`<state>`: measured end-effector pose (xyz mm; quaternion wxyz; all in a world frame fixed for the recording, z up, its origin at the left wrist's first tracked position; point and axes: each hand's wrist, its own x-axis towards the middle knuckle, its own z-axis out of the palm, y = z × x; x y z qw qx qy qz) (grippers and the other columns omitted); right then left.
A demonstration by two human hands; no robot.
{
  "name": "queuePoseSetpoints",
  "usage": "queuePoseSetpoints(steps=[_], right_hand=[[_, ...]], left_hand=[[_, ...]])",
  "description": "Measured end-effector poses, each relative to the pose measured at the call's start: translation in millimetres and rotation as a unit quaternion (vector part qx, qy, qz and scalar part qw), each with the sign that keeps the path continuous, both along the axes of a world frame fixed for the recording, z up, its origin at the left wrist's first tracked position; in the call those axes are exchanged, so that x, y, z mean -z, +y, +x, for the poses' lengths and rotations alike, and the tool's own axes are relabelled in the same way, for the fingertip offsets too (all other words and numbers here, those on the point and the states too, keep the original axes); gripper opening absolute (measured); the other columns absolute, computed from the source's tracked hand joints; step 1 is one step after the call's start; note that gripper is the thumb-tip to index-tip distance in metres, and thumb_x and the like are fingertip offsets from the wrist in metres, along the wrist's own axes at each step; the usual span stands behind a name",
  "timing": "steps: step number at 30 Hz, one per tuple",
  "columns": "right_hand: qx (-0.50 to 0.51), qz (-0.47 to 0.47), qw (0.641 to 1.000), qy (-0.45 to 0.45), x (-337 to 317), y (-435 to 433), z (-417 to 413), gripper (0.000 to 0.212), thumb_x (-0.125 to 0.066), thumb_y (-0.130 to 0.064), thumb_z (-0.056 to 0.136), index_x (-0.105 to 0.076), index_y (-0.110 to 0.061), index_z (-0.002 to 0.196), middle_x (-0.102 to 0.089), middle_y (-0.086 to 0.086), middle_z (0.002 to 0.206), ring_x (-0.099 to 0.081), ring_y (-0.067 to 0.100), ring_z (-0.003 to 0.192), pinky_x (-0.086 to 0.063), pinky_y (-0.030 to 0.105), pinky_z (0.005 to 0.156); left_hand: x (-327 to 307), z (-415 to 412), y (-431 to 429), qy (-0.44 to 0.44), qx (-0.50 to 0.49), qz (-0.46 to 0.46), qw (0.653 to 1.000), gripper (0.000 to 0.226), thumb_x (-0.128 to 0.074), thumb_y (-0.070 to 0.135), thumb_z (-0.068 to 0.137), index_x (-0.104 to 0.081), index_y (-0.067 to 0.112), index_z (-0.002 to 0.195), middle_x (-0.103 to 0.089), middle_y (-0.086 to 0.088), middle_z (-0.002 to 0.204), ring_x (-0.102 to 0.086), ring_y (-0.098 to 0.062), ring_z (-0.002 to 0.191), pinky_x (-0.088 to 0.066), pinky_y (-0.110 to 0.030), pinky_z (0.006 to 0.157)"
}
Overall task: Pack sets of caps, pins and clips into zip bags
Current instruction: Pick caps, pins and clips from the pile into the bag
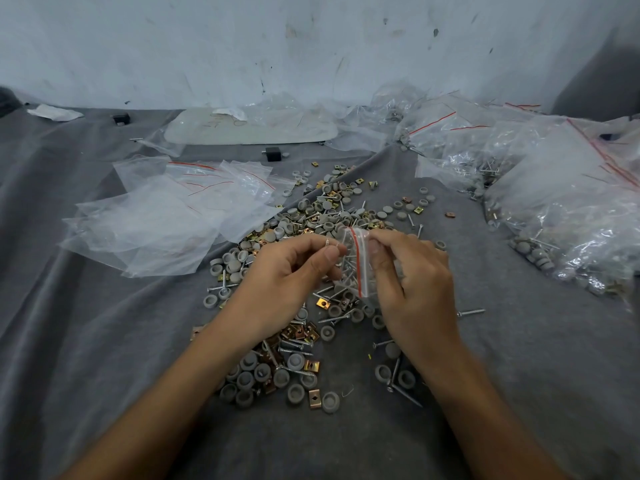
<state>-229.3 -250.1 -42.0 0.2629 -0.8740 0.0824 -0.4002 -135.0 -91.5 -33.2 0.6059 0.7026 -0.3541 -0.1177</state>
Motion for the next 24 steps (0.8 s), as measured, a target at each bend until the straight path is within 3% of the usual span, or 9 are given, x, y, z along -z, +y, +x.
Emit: queuePoseSetpoints(steps=[3,8,12,15,19,24], right_hand=[[-0.001,0.003,1.0,0.002,0.0,0.2,-0.6,0.027,-0.052,-0.028,0.104,-0.072,-0.016,0.117,-0.072,-0.004,0.103,-0.06,0.013,0.095,-0.04,0.034,0.091],[-0.003,0.002,1.0,0.003,-0.2,0.1,-0.1,0.027,-0.052,-0.028,0.104,-0.071,-0.016,0.118,-0.072,-0.003,0.104,-0.06,0.012,0.095,-0.041,0.036,0.091],[-0.006,-0.003,1.0,-0.001,0.8,0.0,0.1,0.025,-0.053,-0.026,0.104,-0.072,-0.015,0.117,-0.072,-0.003,0.102,-0.061,0.015,0.094,-0.044,0.043,0.09],[-0.01,-0.005,1.0,-0.002,1.1,0.1,0.1,0.027,-0.053,-0.027,0.104,-0.073,-0.013,0.116,-0.073,-0.002,0.102,-0.062,0.015,0.093,-0.046,0.046,0.089],[-0.01,-0.004,1.0,-0.001,1.0,0.6,-0.1,0.027,-0.053,-0.027,0.103,-0.073,-0.013,0.115,-0.073,-0.001,0.101,-0.062,0.018,0.092,-0.046,0.048,0.088],[-0.013,-0.003,1.0,-0.001,0.8,0.6,0.2,0.028,-0.052,-0.027,0.103,-0.073,-0.013,0.116,-0.073,-0.001,0.104,-0.063,0.018,0.095,-0.046,0.048,0.089]], left_hand=[[-1.8,-1.2,-0.2,0.003,0.015,-0.007,1.0,0.025,-0.055,0.034,0.1,-0.071,0.018,0.11,-0.074,-0.003,0.084,-0.067,-0.022,0.074,-0.054,-0.028,0.064],[-3.8,-3.0,0.6,-0.012,0.006,-0.005,1.0,0.02,-0.061,0.032,0.094,-0.075,0.022,0.106,-0.068,0.011,0.069,-0.06,0.003,0.061,-0.044,-0.007,0.057],[-0.3,-4.3,0.6,-0.056,-0.022,0.055,0.997,0.023,-0.065,0.038,0.092,-0.079,0.027,0.107,-0.056,0.019,0.056,-0.043,0.001,0.047,-0.031,-0.009,0.049],[-0.3,-4.5,0.6,-0.093,-0.062,0.089,0.99,0.032,-0.066,0.047,0.083,-0.078,0.032,0.108,-0.061,0.022,0.072,-0.054,0.002,0.059,-0.038,-0.01,0.055],[-1.6,-3.9,1.5,-0.12,-0.087,0.113,0.982,0.031,-0.068,0.042,0.084,-0.075,0.035,0.113,-0.063,0.014,0.089,-0.059,0.001,0.08,-0.044,-0.012,0.064],[-4.8,-7.0,0.7,-0.111,-0.065,0.098,0.987,0.031,-0.064,0.048,0.081,-0.07,0.046,0.112,-0.064,0.016,0.1,-0.061,-0.002,0.089,-0.049,-0.015,0.069]])
